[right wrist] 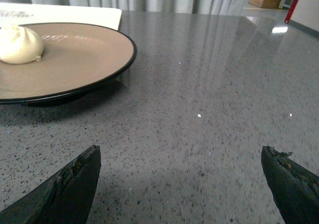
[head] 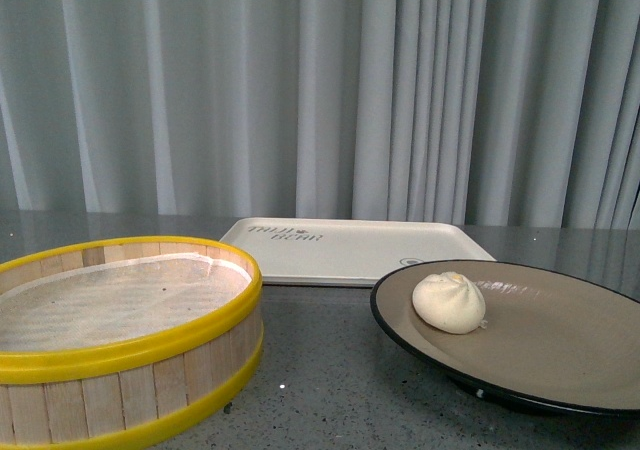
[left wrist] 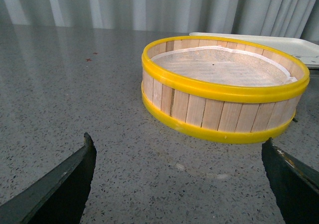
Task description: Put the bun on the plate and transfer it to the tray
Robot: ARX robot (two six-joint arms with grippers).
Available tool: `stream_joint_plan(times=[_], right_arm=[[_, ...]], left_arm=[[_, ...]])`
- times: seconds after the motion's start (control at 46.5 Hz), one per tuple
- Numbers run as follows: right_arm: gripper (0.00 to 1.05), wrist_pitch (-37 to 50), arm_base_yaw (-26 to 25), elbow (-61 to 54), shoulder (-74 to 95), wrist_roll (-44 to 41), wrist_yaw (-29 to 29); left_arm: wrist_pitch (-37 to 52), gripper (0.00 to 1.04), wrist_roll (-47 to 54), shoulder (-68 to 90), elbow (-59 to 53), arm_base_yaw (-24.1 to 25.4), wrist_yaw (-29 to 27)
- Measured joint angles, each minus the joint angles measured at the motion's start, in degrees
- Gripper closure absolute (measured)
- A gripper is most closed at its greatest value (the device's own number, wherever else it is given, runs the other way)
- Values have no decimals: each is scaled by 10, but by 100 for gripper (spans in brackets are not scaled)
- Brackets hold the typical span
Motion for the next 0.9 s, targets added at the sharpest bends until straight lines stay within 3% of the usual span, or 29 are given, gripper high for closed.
stream_joint_plan(times=[0.108,0.258,0.344,0.43,0.667,0.903], right_arm=[[8,-23,-5,59,64,-62,-56],[8,-160,-20,193,144,-244,-191],[8,-236,-26,246,191,-358,-191],[8,-240,-26,264,242,-478,-185],[8,-110,-19,300,425,-720,-206],[8,-40,16,338,543,-769,-214]], left_arm=[[0,7,0,0,0,0,1],[0,7,0,0,0,0,1],[0,7,0,0,0,0,1],[0,7,0,0,0,0,1],[0,7,0,0,0,0,1],[0,7,0,0,0,0,1]])
